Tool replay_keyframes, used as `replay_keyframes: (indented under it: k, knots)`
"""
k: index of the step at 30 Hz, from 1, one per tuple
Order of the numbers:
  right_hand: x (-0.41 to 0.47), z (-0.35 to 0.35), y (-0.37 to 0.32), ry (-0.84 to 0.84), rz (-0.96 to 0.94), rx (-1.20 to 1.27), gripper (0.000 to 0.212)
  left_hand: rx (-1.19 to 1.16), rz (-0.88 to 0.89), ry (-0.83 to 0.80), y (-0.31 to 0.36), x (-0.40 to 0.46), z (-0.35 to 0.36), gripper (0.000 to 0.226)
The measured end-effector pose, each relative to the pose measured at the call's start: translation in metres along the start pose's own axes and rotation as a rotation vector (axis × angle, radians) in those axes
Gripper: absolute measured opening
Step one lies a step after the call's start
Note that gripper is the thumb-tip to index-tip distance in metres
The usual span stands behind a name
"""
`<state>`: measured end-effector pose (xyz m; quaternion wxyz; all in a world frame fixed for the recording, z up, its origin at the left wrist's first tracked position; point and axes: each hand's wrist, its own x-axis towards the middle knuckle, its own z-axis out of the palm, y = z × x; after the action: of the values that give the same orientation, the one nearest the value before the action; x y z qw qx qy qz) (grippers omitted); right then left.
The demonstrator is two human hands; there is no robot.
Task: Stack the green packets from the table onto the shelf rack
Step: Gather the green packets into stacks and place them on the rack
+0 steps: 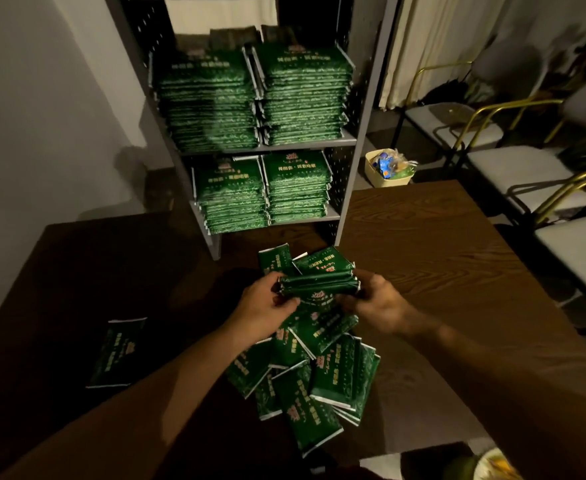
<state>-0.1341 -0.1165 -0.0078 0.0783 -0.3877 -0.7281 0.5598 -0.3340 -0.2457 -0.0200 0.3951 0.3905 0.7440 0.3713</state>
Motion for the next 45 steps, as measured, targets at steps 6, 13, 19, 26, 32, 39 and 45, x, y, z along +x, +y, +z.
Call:
replay_keyframes:
  k: [6,13,19,26,32,39,45]
  knots:
    - [-0.012,-0.024,-0.061,0.041,-0.101,0.003,0.020,0.113,0.179,0.004,0.044,-0.006,-0.040,0.019]
    - [-0.033,-0.051,-0.140,0.032,-0.202,-0.043,0.018,0.281,0.273,0.032,0.109,-0.023,-0.095,0.076]
    - [-0.049,-0.062,-0.206,0.097,-0.321,-0.128,0.022,0.301,0.367,0.023,0.160,-0.037,-0.145,0.083]
    - [-0.054,-0.071,-0.265,0.098,-0.368,-0.106,0.032,0.224,0.397,0.114,0.209,-0.046,-0.187,0.087]
    - [-0.046,-0.074,-0.302,0.189,-0.424,0.131,0.026,0.207,0.488,0.239,0.235,-0.041,-0.211,0.060]
    - [-0.028,-0.065,-0.346,0.255,-0.345,0.319,0.019,0.218,0.654,0.557,0.262,-0.045,-0.231,0.029]
    - [0.004,-0.059,-0.381,0.270,-0.189,0.429,0.020,0.865,0.966,0.786,0.260,-0.040,-0.247,0.050]
